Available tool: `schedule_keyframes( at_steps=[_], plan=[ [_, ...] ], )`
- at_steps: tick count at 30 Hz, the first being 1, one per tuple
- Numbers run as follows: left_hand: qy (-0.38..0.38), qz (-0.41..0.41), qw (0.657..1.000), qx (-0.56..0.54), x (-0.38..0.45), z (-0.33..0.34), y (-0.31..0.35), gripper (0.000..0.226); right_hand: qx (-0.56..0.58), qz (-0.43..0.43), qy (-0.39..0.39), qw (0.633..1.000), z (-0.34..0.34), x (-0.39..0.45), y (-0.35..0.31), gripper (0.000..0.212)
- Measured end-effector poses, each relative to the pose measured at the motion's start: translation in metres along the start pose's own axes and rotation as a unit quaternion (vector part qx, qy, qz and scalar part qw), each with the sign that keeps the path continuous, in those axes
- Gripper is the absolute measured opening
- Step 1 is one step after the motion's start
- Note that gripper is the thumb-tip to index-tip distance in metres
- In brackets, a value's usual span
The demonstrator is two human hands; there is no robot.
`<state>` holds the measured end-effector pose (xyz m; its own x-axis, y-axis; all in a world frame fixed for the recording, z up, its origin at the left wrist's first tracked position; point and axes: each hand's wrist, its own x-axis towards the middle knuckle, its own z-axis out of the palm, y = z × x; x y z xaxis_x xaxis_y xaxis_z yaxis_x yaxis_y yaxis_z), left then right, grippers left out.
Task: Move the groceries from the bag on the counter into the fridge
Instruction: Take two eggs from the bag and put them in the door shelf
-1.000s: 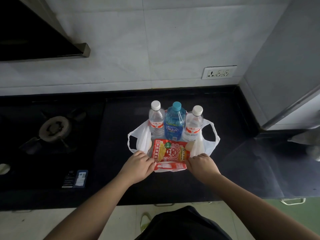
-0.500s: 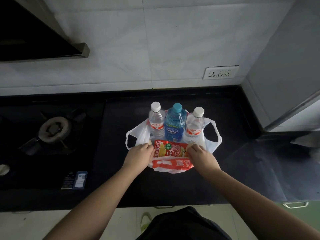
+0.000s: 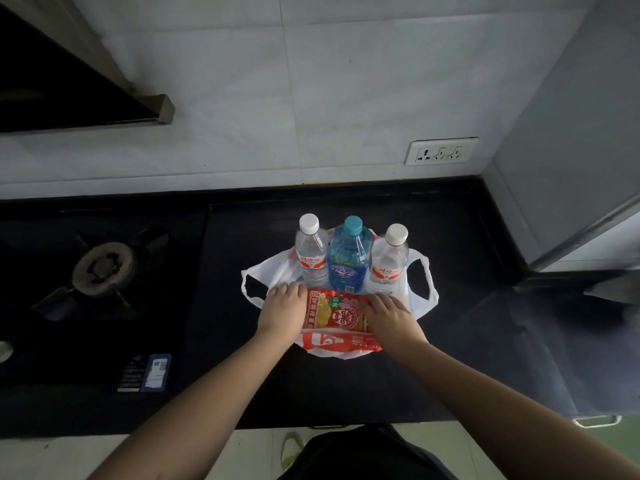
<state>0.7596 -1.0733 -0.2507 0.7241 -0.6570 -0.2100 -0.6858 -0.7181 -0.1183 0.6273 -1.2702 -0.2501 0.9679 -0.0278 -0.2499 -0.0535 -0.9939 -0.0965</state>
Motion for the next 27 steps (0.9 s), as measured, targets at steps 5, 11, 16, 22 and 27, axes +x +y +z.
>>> schedule_keyframes(
  at_steps=[5,11,16,22,27],
  plan=[
    [-0.026,-0.046,0.998,0.016,0.003,0.005,-0.002,0.044,-0.005,0.043,0.012,0.999,0.008,0.000,-0.002,0.059],
    [-0.068,-0.052,0.996,0.015,0.015,0.000,-0.002,0.052,0.018,0.104,0.000,0.994,0.000,0.001,-0.006,0.045],
    [-0.065,-0.050,0.997,-0.009,0.020,-0.002,-0.002,0.057,0.019,0.144,-0.007,0.989,-0.005,0.004,-0.006,0.043],
    [-0.023,-0.035,0.998,-0.038,0.015,0.001,-0.005,0.058,0.009,0.158,-0.032,0.987,-0.006,0.008,-0.002,0.044],
    [0.033,-0.002,0.995,-0.099,0.002,0.003,-0.010,0.059,0.031,0.124,-0.004,0.992,-0.005,0.002,0.003,0.050]
  ],
)
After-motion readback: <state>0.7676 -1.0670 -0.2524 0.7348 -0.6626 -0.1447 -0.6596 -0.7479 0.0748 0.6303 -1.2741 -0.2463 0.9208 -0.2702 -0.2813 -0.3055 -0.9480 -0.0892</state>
